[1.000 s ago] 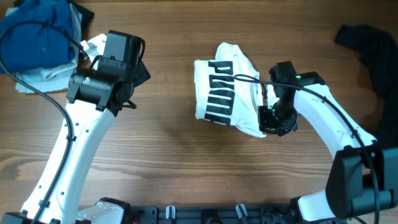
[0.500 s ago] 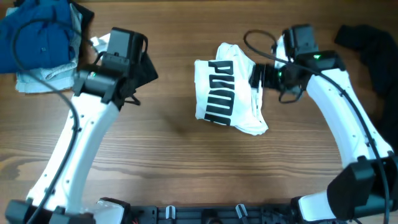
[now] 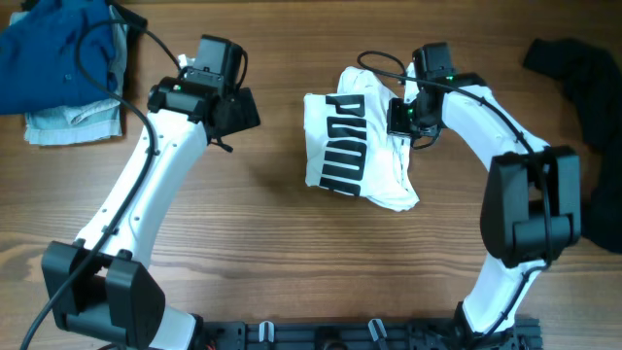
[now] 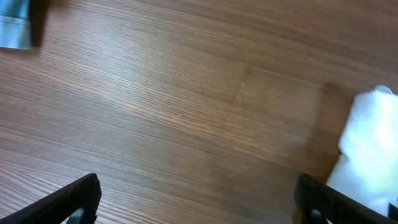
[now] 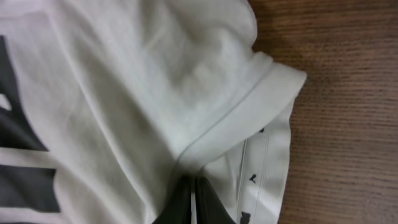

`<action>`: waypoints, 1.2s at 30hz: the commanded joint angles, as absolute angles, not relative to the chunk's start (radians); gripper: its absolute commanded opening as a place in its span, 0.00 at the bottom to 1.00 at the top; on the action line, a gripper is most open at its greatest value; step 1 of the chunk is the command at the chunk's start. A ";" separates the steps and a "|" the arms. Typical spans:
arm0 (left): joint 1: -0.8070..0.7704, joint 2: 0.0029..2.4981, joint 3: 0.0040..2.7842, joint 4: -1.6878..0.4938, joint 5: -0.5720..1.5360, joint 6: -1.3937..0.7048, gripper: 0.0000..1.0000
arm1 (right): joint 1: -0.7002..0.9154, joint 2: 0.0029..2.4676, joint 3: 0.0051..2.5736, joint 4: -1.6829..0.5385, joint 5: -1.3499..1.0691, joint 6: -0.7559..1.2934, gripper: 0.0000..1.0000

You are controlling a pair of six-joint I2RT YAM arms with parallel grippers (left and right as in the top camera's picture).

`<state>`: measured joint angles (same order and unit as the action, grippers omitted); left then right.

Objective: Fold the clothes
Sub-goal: 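Grasp the T-shirt's edge with the right gripper and flip it over, then release the T-shirt and retract the right gripper to the upper right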

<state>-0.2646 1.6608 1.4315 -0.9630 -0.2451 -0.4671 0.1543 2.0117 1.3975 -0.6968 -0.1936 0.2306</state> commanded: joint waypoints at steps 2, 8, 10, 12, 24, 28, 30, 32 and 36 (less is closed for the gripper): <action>-0.184 1.657 1.432 -0.958 -0.270 -0.448 1.00 | 0.146 2.041 1.399 -0.669 -0.115 0.264 0.04; -0.106 1.657 1.432 -0.957 -0.270 -0.448 1.00 | 0.127 2.113 1.399 -0.670 -0.112 0.262 0.04; -0.088 1.657 1.432 -0.957 -0.270 -0.448 1.00 | 0.128 2.140 1.399 -0.669 -0.149 0.253 0.04; -0.057 1.657 1.432 -0.957 -0.270 -0.448 1.00 | 0.130 2.157 1.399 -0.664 -0.214 0.228 0.04; 0.108 1.657 1.432 -0.939 -0.270 -0.448 1.00 | 0.375 2.162 1.429 -0.613 -0.320 0.134 0.04; 0.110 1.657 1.432 -0.938 -0.213 -0.432 1.00 | 0.361 2.154 1.562 -0.733 -0.309 0.131 0.04; 0.110 1.657 1.432 -0.938 -0.146 -0.403 1.00 | 0.335 2.139 1.630 -0.783 -0.309 0.134 0.13; 0.107 1.657 1.432 -0.943 -0.053 -0.353 1.00 | 0.272 2.103 1.732 -0.861 -0.310 0.133 0.43; 0.088 1.657 1.431 -0.966 0.096 -0.317 1.00 | 0.165 2.055 1.819 -0.935 -0.308 0.130 0.84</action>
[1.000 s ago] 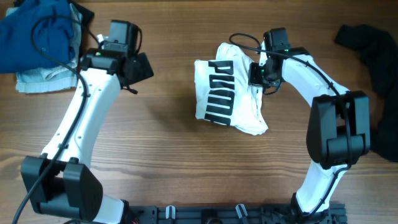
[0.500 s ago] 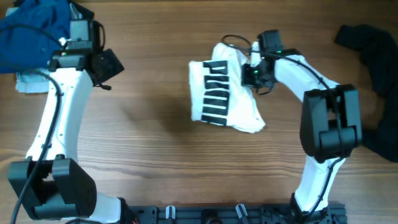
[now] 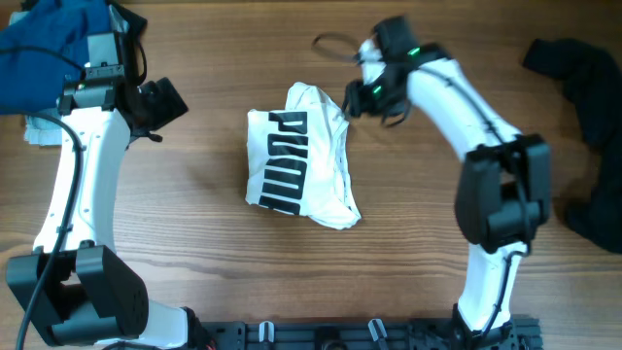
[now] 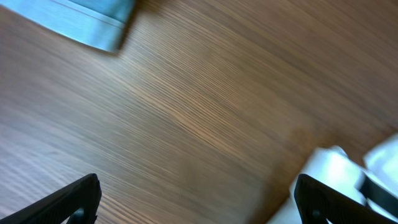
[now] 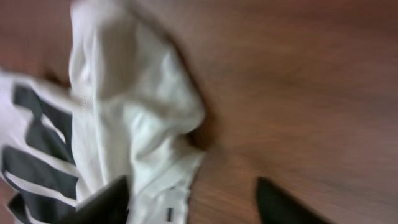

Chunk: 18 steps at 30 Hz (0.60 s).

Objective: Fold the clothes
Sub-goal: 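Release the T-shirt and retract the right gripper to the upper right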

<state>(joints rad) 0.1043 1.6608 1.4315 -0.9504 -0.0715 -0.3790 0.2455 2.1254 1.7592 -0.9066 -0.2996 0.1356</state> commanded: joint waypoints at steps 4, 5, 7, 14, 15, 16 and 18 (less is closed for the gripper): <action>-0.001 1.659 1.423 -1.028 0.117 -0.294 1.00 | 0.041 2.040 1.816 -0.940 -0.308 0.122 0.89; -0.023 1.662 1.423 -1.043 0.123 -0.290 1.00 | 0.025 2.040 1.808 -0.937 -0.309 0.110 0.88; -0.082 1.670 1.421 -1.056 0.179 -0.238 1.00 | -0.009 2.040 1.794 -0.936 -0.308 0.093 0.87; -0.301 1.743 1.313 -0.912 0.191 -0.186 1.00 | -0.026 2.041 1.778 -0.915 -0.308 0.097 0.85; -0.318 1.766 1.299 -0.892 0.193 -0.186 1.00 | -0.026 2.041 1.778 -0.913 -0.308 0.097 0.84; -0.333 1.789 1.289 -0.876 0.208 -0.183 1.00 | -0.026 2.042 1.778 -0.912 -0.307 0.097 0.84; -0.361 1.836 1.281 -0.844 0.263 -0.140 1.00 | -0.026 2.045 1.778 -0.906 -0.305 0.097 0.84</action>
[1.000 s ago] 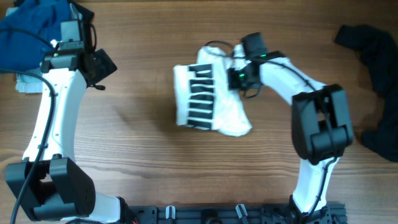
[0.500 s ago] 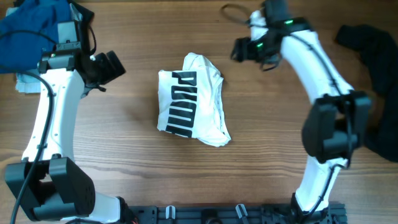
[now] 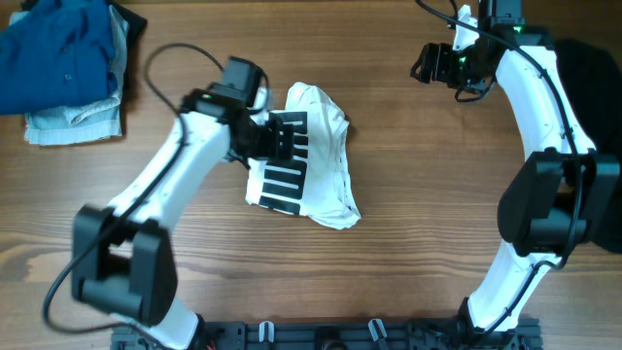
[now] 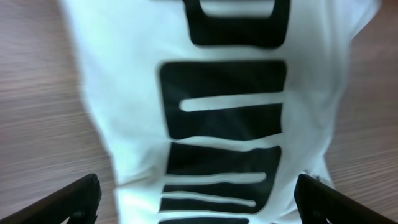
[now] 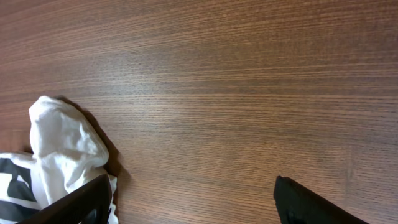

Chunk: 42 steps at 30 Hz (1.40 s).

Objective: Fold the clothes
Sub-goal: 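Release the T-shirt and retract the right gripper to the upper right, then grasp the folded white T-shirt with the left gripper and lift it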

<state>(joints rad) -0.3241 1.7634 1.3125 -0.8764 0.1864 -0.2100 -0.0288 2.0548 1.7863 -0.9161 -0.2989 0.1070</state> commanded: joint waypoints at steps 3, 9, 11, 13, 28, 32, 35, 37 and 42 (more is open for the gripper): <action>-0.406 1.928 1.281 -0.787 0.260 -0.074 1.00 | -0.026 2.057 1.778 -0.903 -0.305 0.107 0.83; -0.401 2.101 1.281 -0.746 0.078 -0.060 1.00 | -0.025 2.076 1.778 -0.907 -0.305 0.107 0.82; -0.384 2.128 1.281 -0.752 -0.001 -0.060 1.00 | -0.025 2.076 1.778 -0.904 -0.305 0.107 0.82; -0.355 2.137 1.281 -0.755 -0.108 -0.059 1.00 | -0.025 2.076 1.778 -0.902 -0.305 0.107 0.82; -0.166 2.065 1.342 -0.573 -0.342 0.334 1.00 | -0.024 2.076 1.778 -0.903 -0.305 0.108 0.82; -0.223 1.943 1.401 -0.648 -0.271 0.325 1.00 | -0.024 2.076 1.778 -0.907 -0.305 0.105 0.82; -0.261 1.863 1.411 -0.698 -0.067 0.321 1.00 | -0.024 2.076 1.778 -0.906 -0.305 0.105 0.82; -0.286 1.821 1.411 -0.713 0.127 0.321 1.00 | -0.024 2.076 1.778 -0.906 -0.305 0.105 0.83; -0.307 1.850 1.409 -0.687 0.199 0.082 1.00 | -0.024 2.076 1.778 -0.906 -0.305 0.107 0.83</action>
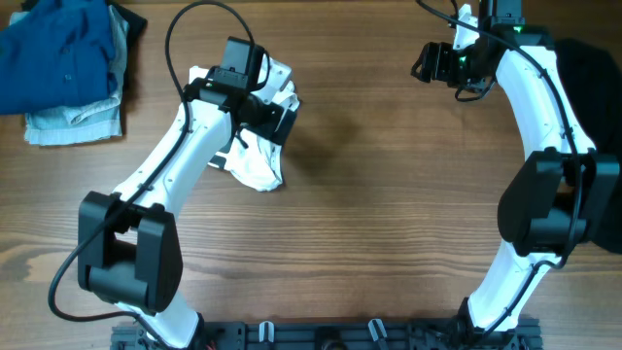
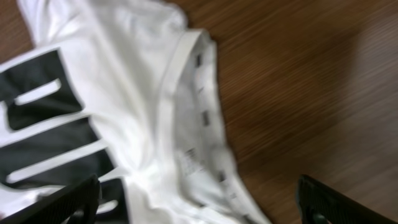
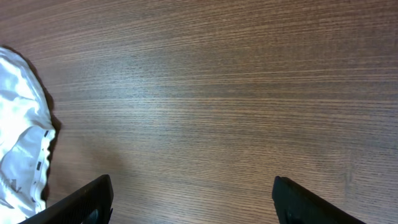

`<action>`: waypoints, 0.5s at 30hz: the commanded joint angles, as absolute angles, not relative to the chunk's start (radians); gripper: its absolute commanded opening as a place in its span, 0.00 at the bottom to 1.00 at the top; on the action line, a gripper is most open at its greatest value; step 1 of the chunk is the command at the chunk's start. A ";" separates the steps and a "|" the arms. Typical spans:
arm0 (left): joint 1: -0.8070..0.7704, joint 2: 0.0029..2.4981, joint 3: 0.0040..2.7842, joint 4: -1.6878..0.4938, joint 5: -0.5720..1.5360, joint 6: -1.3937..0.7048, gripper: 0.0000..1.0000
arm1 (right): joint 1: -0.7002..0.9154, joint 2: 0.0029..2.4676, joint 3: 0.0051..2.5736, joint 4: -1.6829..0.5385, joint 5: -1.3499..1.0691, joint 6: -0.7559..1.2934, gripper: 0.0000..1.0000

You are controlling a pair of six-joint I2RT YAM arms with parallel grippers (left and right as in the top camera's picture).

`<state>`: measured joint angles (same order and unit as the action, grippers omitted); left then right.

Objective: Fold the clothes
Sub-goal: 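Grasp the folded white T-shirt with the left gripper and lift it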

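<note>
A white T-shirt with black lettering [image 1: 255,167] lies crumpled at the left centre of the wooden table, partly hidden under my left arm. My left gripper [image 1: 264,109] hangs right over it. In the left wrist view the shirt [image 2: 124,106], collar and label up, fills the space between the wide-apart fingers of the left gripper [image 2: 199,202], which is open. My right gripper [image 1: 428,62] is open over bare wood at the far right. In the right wrist view the right gripper [image 3: 194,199] holds nothing, and an edge of the shirt [image 3: 18,149] shows at the left.
A pile of blue clothes [image 1: 53,44] on a light blue folded piece [image 1: 73,124] sits at the back left corner. A black garment [image 1: 595,107] lies along the right edge. A cable [image 1: 194,29] loops above the left arm.
The white shirt now lies further left and more bunched up, with its collar showing under my left gripper. My left gripper has shifted left with it, still open. The right arm has not moved.
First my right gripper was shut on the shirt right of centre, the left open over bare wood. Then the shirt lay at the centre, the right gripper open beside it. Then the right gripper stood far right, the left over the shirt, which now lies left.
</note>
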<state>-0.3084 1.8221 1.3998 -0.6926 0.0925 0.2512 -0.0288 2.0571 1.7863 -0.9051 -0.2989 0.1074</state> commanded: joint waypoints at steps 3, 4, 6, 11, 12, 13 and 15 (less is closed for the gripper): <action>-0.307 1.917 1.407 -0.680 0.196 -0.031 1.00 | -0.024 2.076 1.778 -0.907 -0.305 0.107 0.83; -0.307 1.941 1.407 -0.681 0.176 -0.064 1.00 | -0.024 2.076 1.778 -0.907 -0.306 0.108 0.83; -0.307 1.982 1.407 -0.682 0.075 -0.148 1.00 | -0.024 2.076 1.778 -0.907 -0.306 0.107 0.83; -0.307 2.027 1.407 -0.640 -0.106 -0.225 1.00 | -0.024 2.076 1.778 -0.909 -0.305 0.108 0.83; -0.307 2.036 1.407 -0.630 -0.135 -0.225 1.00 | -0.024 2.076 1.778 -0.909 -0.306 0.108 0.83; -0.307 2.043 1.407 -0.627 -0.157 -0.224 1.00 | -0.024 2.076 1.778 -0.909 -0.305 0.108 0.83; -0.307 2.059 1.407 -0.620 -0.185 -0.209 1.00 | -0.024 2.076 1.778 -0.909 -0.305 0.108 0.83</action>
